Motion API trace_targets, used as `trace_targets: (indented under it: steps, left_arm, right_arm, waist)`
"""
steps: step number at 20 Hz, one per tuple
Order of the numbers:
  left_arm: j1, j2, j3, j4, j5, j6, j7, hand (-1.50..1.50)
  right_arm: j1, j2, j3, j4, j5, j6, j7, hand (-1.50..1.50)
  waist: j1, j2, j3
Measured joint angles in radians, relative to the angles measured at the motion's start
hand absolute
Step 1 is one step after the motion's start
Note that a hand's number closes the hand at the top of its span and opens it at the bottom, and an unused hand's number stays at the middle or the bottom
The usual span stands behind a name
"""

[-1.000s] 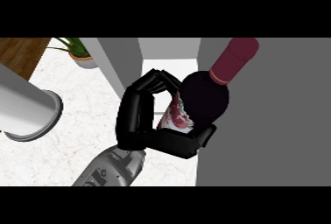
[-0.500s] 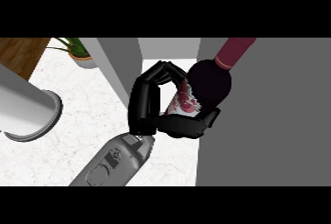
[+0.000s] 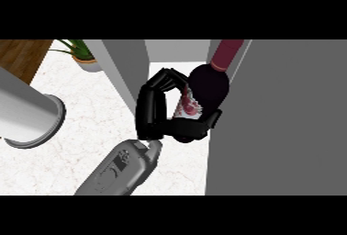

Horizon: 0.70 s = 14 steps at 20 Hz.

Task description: Pick up the wine, place it into the cabinet and close the cabinet

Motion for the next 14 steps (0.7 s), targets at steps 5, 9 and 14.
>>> trace_targets:
  steps: [5,9,14]
  left_arm:
    - [0.028,0.001,-0.019,0.067,-0.015,0.001,-0.059,1.50]
    - [0.036,0.000,-0.034,0.121,-0.029,0.016,-0.106,1.50]
    - [0.034,0.004,0.036,0.182,-0.032,-0.036,-0.159,1.50]
  right_arm:
    - [0.006,-0.004,-0.006,0.000,0.000,0.004,-0.004,-1.50]
    - [0.011,-0.003,-0.012,0.003,-0.002,0.012,-0.017,-1.50]
    - [0.026,-0.004,-0.037,0.007,-0.009,0.032,-0.041,-1.50]
  waist:
    - [0.001,0.000,0.000]
    - [0.000,0.000,0.000]
    - [0.002,0.000,0.000]
